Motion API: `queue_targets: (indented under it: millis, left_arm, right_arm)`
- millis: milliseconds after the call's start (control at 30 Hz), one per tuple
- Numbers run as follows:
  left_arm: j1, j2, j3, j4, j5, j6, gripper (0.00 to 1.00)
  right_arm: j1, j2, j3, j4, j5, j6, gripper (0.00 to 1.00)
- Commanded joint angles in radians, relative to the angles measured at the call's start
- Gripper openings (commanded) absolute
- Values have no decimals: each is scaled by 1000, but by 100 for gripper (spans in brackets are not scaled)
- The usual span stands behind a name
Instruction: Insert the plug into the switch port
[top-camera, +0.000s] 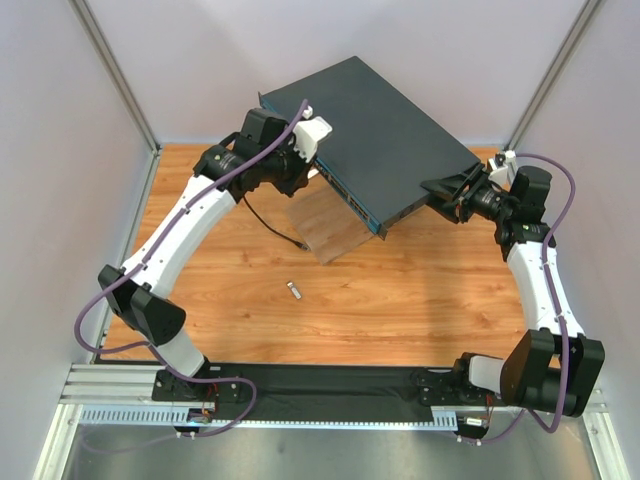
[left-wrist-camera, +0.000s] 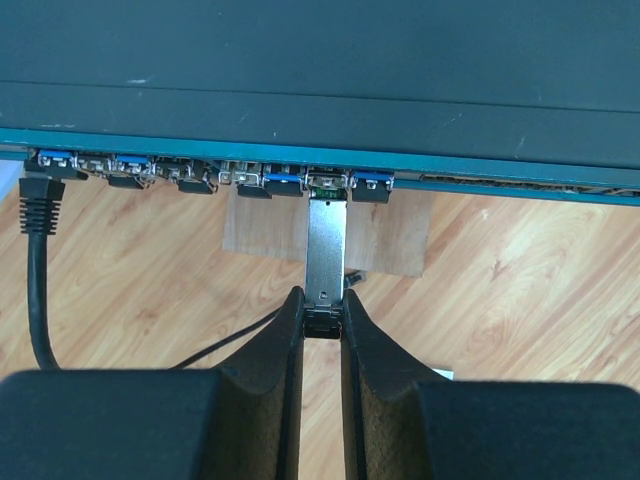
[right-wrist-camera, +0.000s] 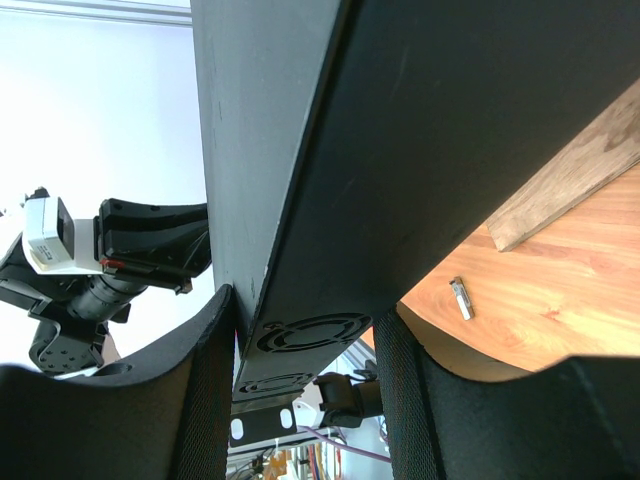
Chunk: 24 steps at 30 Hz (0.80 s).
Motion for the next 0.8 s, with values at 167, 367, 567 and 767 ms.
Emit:
queue_targets:
  millis: [167, 367, 567, 767]
  left_arm:
    - [-1, 31, 15, 50, -19, 14, 0]
    - [-1, 35, 25, 52, -27, 17, 0]
    - [-13, 43, 91, 29, 16, -2, 0]
    - [-40, 68, 137, 26, 21, 4, 0]
  right_arm:
    - [10, 17, 43, 87, 69, -209, 0]
    - [10, 23, 44, 86, 69, -209, 0]
    - [10, 24, 35, 89, 72, -211, 0]
    - [10, 20, 35, 84, 71, -209, 0]
